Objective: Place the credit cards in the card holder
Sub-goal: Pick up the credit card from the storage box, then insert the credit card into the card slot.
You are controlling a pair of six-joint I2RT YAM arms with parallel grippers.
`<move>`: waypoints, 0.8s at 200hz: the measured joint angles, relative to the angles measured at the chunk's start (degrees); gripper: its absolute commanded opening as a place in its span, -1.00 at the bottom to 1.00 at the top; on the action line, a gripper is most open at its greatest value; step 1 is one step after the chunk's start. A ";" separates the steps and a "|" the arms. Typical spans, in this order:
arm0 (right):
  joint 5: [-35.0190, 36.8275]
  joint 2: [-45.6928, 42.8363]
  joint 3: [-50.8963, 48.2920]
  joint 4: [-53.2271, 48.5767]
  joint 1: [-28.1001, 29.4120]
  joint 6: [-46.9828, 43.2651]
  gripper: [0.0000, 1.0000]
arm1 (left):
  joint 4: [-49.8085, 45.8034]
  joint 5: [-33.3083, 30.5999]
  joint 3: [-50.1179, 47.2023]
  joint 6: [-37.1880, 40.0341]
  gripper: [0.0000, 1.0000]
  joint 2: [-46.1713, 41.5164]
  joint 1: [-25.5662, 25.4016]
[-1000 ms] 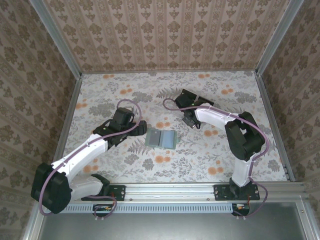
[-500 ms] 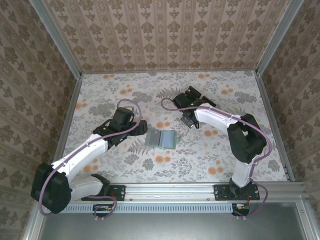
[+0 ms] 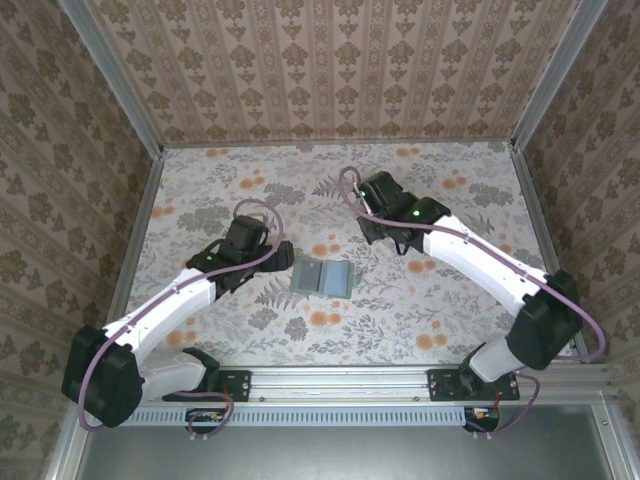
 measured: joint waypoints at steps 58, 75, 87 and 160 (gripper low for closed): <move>-15.26 -7.02 -22.53 23.54 1.18 29.09 -1.00 | -0.17 -1.73 -2.14 0.26 1.00 2.08 0.00; -15.91 -5.22 -26.77 28.57 3.23 35.98 -1.00 | -0.09 -2.19 -2.36 0.46 1.00 2.51 0.00; -15.85 -3.48 -28.22 31.76 5.40 39.89 -1.00 | -0.07 -2.29 -2.60 0.46 1.00 2.51 0.00; -15.08 4.33 -29.55 43.30 10.64 51.04 -1.00 | 0.57 -2.36 -3.19 0.68 1.00 4.28 0.00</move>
